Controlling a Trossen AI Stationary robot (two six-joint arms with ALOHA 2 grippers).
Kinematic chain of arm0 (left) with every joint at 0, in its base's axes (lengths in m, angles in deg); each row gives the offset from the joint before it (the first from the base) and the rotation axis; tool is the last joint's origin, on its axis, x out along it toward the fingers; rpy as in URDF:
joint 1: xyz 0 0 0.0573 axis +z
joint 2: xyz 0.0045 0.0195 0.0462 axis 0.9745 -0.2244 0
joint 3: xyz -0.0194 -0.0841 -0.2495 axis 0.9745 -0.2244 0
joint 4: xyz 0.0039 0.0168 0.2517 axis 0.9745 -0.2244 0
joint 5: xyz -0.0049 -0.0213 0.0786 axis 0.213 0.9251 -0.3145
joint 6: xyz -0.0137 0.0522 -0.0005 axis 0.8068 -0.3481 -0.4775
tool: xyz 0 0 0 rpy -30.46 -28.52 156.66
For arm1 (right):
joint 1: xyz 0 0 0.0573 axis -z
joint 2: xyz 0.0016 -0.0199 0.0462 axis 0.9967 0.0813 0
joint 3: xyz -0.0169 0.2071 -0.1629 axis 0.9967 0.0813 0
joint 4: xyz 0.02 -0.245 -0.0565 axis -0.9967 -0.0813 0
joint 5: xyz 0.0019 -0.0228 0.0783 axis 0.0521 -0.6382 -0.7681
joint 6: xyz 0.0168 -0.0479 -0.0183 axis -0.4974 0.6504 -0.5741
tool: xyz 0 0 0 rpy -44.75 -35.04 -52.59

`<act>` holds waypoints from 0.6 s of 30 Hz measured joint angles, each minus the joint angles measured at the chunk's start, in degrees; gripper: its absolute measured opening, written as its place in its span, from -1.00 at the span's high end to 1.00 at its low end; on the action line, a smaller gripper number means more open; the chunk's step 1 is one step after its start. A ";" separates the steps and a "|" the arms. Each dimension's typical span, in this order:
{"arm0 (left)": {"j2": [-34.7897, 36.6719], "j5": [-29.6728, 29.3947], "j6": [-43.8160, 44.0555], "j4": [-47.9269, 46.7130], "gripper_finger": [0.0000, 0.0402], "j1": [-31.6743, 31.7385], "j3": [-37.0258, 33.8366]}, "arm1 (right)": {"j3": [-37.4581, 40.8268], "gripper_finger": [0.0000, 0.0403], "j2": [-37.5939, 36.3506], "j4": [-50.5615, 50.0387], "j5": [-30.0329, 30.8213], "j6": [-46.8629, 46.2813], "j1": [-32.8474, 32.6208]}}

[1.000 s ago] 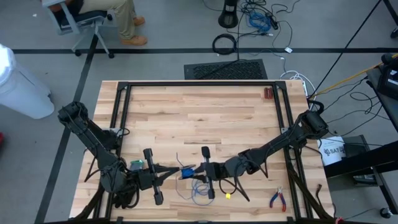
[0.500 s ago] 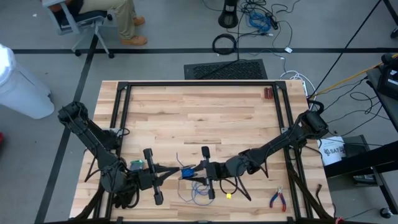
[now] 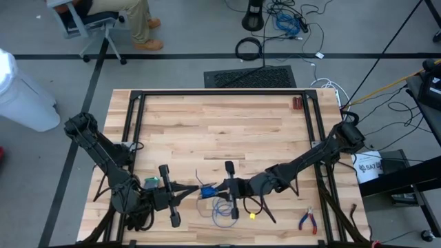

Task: Coil cords
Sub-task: Uncoil the blue wire from the spool

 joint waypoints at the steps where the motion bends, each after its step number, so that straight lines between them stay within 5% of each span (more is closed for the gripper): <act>1: 0.00 0.39 -0.25 0.00 0.99 -0.18 0.00 | 0.00 0.99 -0.81 -1.75 0.93 -0.52 -0.20; 10: 0.00 0.79 -5.78 -1.00 0.99 -1.40 0.00 | 0.00 1.00 -7.96 -12.17 12.45 -0.81 -5.09; 18: 0.00 -4.46 -6.07 -6.07 0.99 -1.03 0.00 | 0.00 1.00 -9.75 -5.64 15.36 6.57 -9.31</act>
